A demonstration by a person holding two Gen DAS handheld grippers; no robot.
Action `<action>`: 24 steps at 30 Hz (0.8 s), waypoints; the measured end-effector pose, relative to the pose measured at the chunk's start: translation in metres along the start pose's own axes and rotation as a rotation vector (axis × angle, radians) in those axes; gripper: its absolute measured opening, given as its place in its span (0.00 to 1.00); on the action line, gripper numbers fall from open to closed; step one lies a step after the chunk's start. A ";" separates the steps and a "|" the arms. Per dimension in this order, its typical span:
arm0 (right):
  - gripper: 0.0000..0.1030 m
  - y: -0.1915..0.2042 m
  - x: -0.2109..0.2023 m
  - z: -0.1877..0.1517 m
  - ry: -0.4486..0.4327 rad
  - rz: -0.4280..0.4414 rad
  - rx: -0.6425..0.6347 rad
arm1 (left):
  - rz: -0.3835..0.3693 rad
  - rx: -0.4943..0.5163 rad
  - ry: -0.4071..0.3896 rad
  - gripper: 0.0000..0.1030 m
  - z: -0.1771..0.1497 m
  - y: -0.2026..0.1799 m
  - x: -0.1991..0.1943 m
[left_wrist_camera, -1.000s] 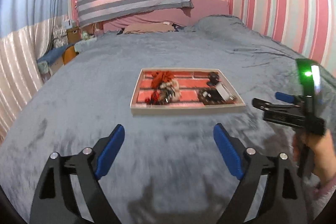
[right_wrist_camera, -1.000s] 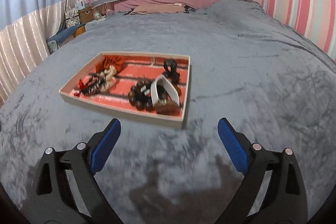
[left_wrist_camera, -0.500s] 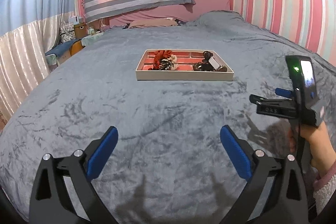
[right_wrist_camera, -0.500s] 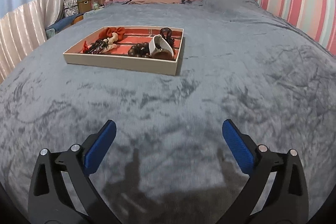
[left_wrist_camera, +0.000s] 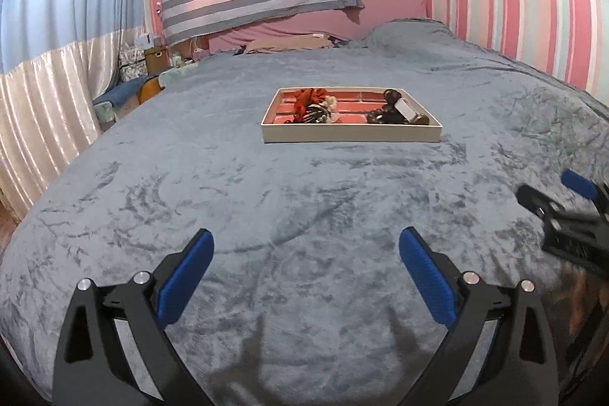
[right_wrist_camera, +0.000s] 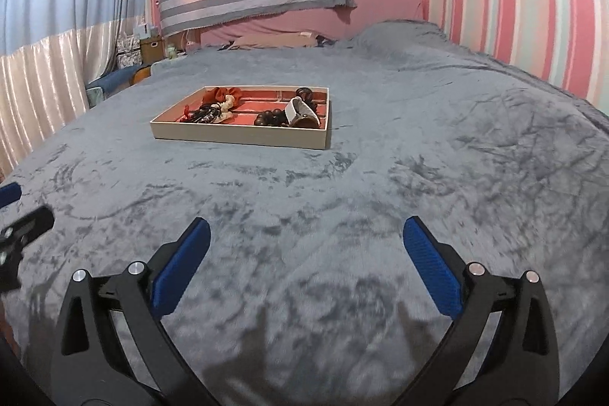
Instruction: Organize jewelry
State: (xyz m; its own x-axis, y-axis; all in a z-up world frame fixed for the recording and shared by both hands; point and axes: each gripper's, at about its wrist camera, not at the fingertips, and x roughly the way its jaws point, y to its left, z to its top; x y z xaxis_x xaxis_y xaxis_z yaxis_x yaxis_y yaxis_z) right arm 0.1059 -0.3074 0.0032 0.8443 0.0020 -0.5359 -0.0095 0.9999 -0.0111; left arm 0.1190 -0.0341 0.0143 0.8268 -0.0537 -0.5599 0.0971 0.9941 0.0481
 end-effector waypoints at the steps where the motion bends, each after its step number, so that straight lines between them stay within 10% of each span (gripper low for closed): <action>1: 0.96 0.003 -0.005 -0.004 -0.011 -0.013 0.002 | 0.003 -0.009 0.001 0.93 0.000 0.003 0.002; 24: 0.96 0.018 -0.030 -0.002 -0.147 -0.093 -0.025 | 0.074 -0.039 -0.061 0.93 0.000 0.012 0.005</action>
State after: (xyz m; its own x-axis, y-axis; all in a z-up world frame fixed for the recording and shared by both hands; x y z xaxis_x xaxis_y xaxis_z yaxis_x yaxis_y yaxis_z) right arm 0.0791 -0.2896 0.0176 0.9112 -0.0871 -0.4027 0.0612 0.9952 -0.0767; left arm 0.1241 -0.0219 0.0119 0.8630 0.0156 -0.5050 0.0138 0.9984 0.0544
